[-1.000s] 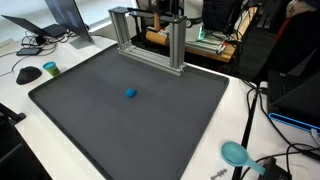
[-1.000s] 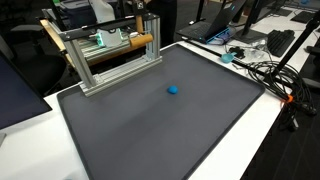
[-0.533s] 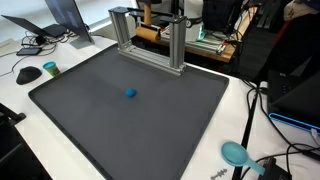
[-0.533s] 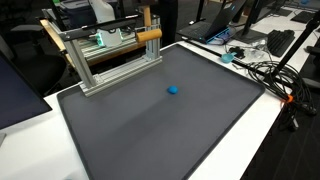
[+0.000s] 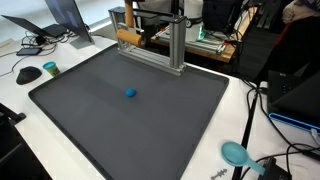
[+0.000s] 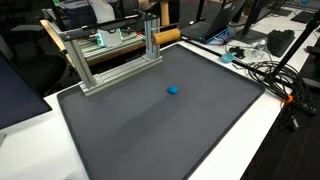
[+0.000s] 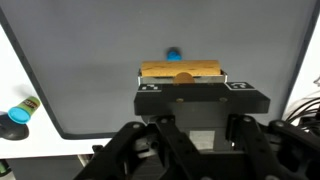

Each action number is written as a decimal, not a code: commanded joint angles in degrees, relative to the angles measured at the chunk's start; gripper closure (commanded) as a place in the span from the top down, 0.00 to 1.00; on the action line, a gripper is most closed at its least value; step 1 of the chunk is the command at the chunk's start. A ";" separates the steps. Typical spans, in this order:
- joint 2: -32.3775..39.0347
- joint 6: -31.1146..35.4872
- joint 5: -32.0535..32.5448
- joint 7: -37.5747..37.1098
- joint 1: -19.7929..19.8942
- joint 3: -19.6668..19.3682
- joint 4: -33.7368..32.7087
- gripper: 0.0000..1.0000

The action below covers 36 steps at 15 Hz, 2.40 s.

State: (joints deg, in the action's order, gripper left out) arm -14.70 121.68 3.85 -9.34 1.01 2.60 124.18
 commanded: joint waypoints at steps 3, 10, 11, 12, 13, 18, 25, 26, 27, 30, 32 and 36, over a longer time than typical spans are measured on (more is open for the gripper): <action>5.36 -0.35 0.11 0.46 -1.14 0.29 -4.47 0.47; 8.43 0.16 -0.41 0.36 -1.57 0.38 -7.05 0.22; 9.89 0.56 -0.07 -0.58 -1.57 0.54 -7.90 0.22; 10.81 1.74 0.14 -1.30 -1.56 0.59 -8.11 0.22; 11.74 2.43 0.44 -2.49 -1.50 0.60 -8.34 0.22; 17.16 5.91 0.44 -4.32 -1.57 -0.05 -9.00 0.22; 23.14 7.37 -0.73 -4.65 -1.71 -1.20 -10.20 0.22; 23.79 7.51 -0.95 -4.61 -1.72 -1.31 -10.45 0.22; 24.40 7.47 -0.89 -4.68 -1.77 -1.42 -10.73 0.22; 25.89 7.89 -1.21 -4.66 -1.82 -1.63 -11.47 0.22; 26.92 8.00 -1.31 -4.64 -1.82 -1.76 -12.08 0.22; 28.61 8.35 -2.03 -4.23 -1.70 -1.93 -13.12 0.22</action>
State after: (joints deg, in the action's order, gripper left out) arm 12.55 129.81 3.36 -13.53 -0.16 1.40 113.10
